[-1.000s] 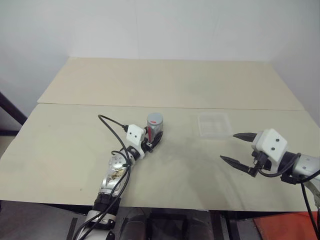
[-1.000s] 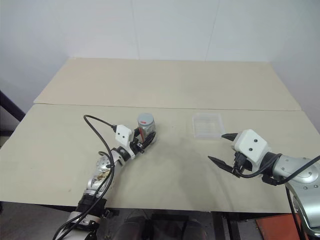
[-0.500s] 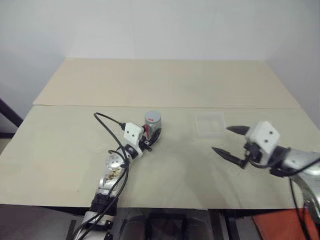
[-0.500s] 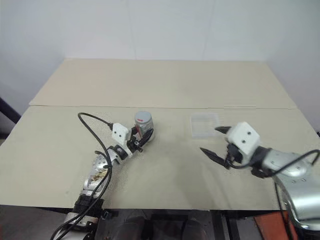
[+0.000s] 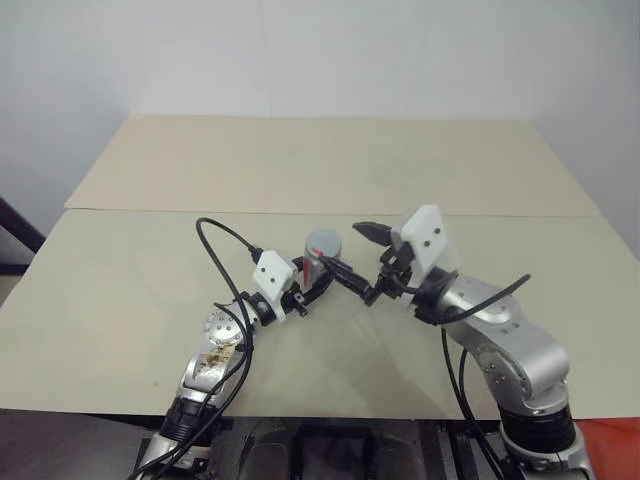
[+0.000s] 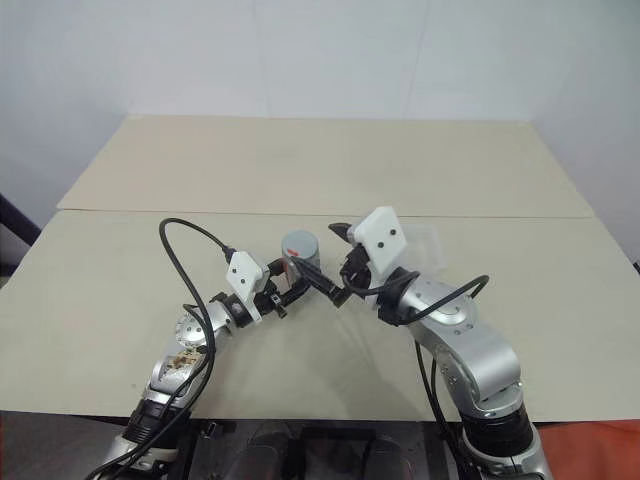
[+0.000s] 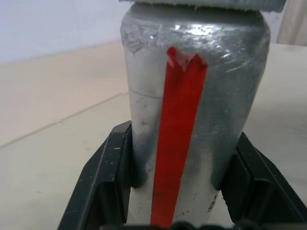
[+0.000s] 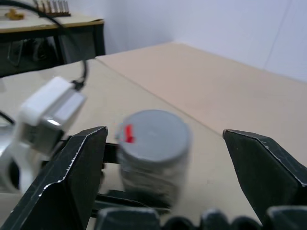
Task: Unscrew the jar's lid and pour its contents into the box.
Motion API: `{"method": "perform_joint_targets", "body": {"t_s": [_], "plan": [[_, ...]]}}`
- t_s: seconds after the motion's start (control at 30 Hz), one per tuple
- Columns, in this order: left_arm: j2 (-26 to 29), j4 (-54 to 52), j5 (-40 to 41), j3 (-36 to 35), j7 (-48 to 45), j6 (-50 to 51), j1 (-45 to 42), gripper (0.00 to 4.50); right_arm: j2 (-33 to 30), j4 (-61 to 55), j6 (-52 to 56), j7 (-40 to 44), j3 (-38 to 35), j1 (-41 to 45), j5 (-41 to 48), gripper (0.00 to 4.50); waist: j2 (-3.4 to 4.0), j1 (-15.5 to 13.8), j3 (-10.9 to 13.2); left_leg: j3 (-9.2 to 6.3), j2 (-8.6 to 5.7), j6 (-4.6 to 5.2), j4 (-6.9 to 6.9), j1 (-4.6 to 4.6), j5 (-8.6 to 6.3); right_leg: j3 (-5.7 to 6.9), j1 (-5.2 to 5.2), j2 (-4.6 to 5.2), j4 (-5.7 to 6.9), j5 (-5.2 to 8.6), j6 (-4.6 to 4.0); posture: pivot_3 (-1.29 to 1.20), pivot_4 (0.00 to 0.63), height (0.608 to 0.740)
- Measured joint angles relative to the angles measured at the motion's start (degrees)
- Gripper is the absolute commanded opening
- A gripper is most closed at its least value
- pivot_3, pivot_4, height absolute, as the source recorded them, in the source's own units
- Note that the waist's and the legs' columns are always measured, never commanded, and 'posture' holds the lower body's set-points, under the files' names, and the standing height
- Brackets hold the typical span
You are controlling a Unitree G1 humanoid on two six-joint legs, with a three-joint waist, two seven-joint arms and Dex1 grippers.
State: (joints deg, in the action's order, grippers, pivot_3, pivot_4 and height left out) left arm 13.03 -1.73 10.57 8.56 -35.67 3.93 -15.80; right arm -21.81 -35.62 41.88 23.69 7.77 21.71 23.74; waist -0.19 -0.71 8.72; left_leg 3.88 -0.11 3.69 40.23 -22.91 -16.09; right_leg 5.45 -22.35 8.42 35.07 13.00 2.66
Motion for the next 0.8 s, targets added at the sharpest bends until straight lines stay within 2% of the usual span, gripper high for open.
{"method": "perform_joint_targets", "body": {"t_s": [0.73,0.8], "plan": [[-0.8,0.0,0.7,1.9,-2.2,0.0,0.0,2.12,2.8,1.7,-0.2,-2.5,1.6,-0.9,-3.2,4.5,0.0,0.1,0.0,0.0,0.01,-0.01,-0.01,0.01,0.01,-0.01,-0.01,-0.01,0.01,0.0,0.0,0.0,0.15,0.74],[-0.8,-0.1,0.7,1.9,-2.3,0.0,0.0,2.12,2.8,1.8,-0.2,-2.4,1.6,-1.1,-3.2,4.11,0.0,0.1,0.0,0.0,0.01,-0.01,-0.01,0.02,0.01,-0.02,-0.01,-0.01,0.01,0.0,0.0,0.0,0.15,0.74]]}}
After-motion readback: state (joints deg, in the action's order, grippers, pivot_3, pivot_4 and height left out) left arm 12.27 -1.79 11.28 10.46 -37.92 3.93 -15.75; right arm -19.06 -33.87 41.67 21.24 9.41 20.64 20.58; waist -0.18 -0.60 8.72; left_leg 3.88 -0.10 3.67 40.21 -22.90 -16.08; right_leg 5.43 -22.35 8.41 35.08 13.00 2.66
